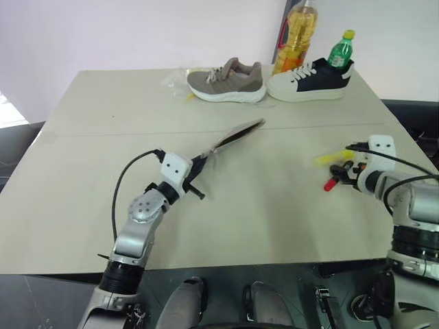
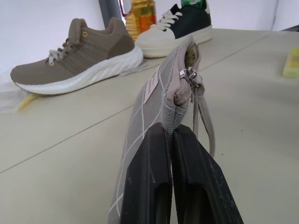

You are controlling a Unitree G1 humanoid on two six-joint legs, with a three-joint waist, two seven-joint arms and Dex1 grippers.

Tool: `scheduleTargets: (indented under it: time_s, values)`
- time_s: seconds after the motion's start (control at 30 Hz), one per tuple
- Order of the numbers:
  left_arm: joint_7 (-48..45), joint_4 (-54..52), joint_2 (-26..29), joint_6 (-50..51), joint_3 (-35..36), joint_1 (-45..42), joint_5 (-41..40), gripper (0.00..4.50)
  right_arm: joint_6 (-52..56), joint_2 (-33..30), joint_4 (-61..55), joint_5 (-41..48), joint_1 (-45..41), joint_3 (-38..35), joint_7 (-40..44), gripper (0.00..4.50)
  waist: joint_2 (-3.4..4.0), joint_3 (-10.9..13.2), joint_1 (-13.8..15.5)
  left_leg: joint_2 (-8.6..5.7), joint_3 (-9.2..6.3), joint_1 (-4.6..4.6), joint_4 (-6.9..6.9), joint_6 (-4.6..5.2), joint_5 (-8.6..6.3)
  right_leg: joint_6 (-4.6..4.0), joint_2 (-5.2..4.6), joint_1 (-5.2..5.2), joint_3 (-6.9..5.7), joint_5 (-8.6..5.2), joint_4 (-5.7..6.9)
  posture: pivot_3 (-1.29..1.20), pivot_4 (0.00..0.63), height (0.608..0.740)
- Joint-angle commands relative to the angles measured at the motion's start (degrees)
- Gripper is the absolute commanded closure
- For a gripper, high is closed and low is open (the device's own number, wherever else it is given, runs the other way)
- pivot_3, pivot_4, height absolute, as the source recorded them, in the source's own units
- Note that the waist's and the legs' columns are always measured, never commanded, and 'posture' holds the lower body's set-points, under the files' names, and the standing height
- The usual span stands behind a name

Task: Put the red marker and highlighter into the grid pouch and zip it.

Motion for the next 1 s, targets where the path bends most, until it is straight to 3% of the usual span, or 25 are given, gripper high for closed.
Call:
scheduleTargets:
  time_s: [0.03, 0.1, 0.2, 0.33, 0.4, 0.67, 0.73, 0.87, 1.0]
  values:
    - [-0.9, 0.0, -0.6, -2.0, -0.8, -1.4, -0.2, 4.50, 2.2, 2.3, -4.0, 0.7, 0.6, -0.5, -2.0, 0.20, 0.00, 0.0, 0.0, 0.00, 0.00, 0.00, 0.00, 0.00, 0.00, 0.01, 0.01, 0.01, 0.00, 0.00, 0.00, 0.00, 0.150, 0.738]
    - [-1.0, 0.3, -0.9, -2.3, -0.8, -1.5, -0.1, 4.50, 2.2, 3.0, -4.0, -0.3, 1.0, 0.8, -3.5, 0.20, 0.00, 0.0, 0.0, 0.00, 0.00, 0.01, 0.00, 0.00, 0.00, 0.02, 0.01, 0.01, 0.00, 0.01, 0.01, 0.00, 0.150, 0.738]
    - [-1.1, 0.6, -1.0, -2.6, -0.4, -1.7, -0.3, 4.50, 4.1, 5.0, -4.1, 0.0, 0.4, -1.2, -5.2, 1.10, -0.01, 0.0, 0.0, -0.01, 0.00, 0.02, 0.01, 0.00, 0.00, 0.03, 0.01, 0.02, 0.00, 0.02, 0.02, 0.00, 0.150, 0.738]
    - [-1.2, 0.7, -1.0, -2.7, -0.3, -1.6, -0.4, 4.50, 5.1, 5.8, -3.5, -0.7, -1.2, -3.9, -7.9, 3.00, -0.01, 0.0, -0.1, 0.00, 0.00, 0.05, 0.01, 0.00, 0.00, 0.03, 0.02, 0.04, 0.00, 0.02, 0.03, 0.00, 0.150, 0.738]
    - [-1.5, 0.5, -1.1, -2.8, -0.3, -1.5, -0.6, 4.50, 2.6, 2.9, -3.6, -2.3, -0.6, -1.7, -8.3, 4.07, 0.00, 0.0, -0.1, -0.01, 0.00, 0.05, 0.01, 0.00, 0.00, 0.03, 0.02, 0.04, 0.00, 0.02, 0.03, 0.00, 0.150, 0.738]
    - [-2.2, 0.6, -1.0, -2.9, -0.1, -1.8, -1.0, 4.50, -10.4, -5.9, -6.4, -7.2, -3.1, 7.9, -7.4, 4.20, 0.06, 0.0, -0.5, -0.02, 0.03, 0.04, 0.00, 0.01, 0.01, 0.04, 0.02, 0.02, 0.00, 0.02, 0.03, 0.00, 0.150, 0.738]
    - [-2.4, 0.6, -1.0, -2.8, 0.0, -1.8, -1.1, 4.50, -17.0, -7.6, -7.5, -7.0, -3.8, 10.7, -4.0, 4.20, 0.06, 0.0, -1.1, -0.01, 0.03, 0.05, -0.01, 0.01, 0.01, 0.04, 0.03, 0.01, 0.00, 0.02, 0.05, 0.00, 0.150, 0.738]
    - [-3.1, -0.6, -0.9, -2.6, 0.2, -1.4, -2.2, 4.50, -40.8, -16.4, -10.7, -9.9, -2.4, 22.8, 11.9, 4.20, 0.05, 0.0, -1.8, 0.00, 0.02, 0.06, -0.03, 0.01, 0.01, 0.11, 0.13, 0.04, -0.04, 0.05, 0.05, 0.00, 0.150, 0.738]
    - [-3.8, -1.1, -0.7, -2.5, 0.0, -1.3, -2.5, 4.50, -53.9, -20.0, -8.1, -13.3, -2.2, 27.5, 17.7, 4.20, -0.02, 0.0, -1.7, 0.01, 0.01, 0.14, -0.01, 0.02, 0.00, 0.17, 0.14, 0.16, -0.07, 0.07, 0.02, 0.00, 0.150, 0.738]
